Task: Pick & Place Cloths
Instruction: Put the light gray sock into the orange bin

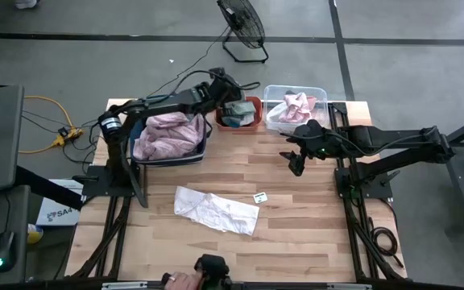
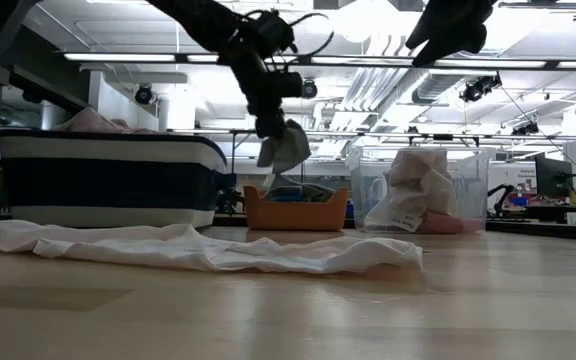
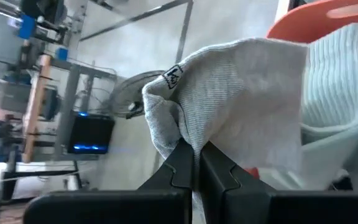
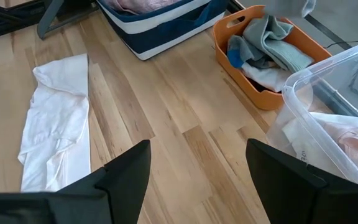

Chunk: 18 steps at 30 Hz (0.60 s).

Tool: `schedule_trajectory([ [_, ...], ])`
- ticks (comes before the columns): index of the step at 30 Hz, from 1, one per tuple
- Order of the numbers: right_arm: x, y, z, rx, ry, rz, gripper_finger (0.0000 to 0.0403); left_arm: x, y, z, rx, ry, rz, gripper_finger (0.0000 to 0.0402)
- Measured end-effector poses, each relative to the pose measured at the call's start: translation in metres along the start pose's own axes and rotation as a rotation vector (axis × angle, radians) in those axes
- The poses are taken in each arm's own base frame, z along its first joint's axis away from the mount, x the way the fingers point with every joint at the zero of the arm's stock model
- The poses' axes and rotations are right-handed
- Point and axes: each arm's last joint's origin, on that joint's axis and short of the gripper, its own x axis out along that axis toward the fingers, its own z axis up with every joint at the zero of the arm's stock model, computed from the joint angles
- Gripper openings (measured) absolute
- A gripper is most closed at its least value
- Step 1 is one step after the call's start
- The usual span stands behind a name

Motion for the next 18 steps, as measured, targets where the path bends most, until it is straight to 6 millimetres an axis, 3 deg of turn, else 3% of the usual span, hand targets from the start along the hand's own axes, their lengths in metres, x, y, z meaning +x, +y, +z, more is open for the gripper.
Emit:
schedule_trajectory([
  [9, 0.000, 0.000, 0.000, -0.004, 0.004, -0.002, 0.0256, 0.028, -0.028, 0.002, 0.069, 0.056, 0.043, 0.0001],
  [18, 0.000, 0.000, 0.000, -0.015, 0.001, -0.002, 0.0256, 0.016, -0.055, 0.005, 0.086, 0.015, -0.202, 0.0001],
])
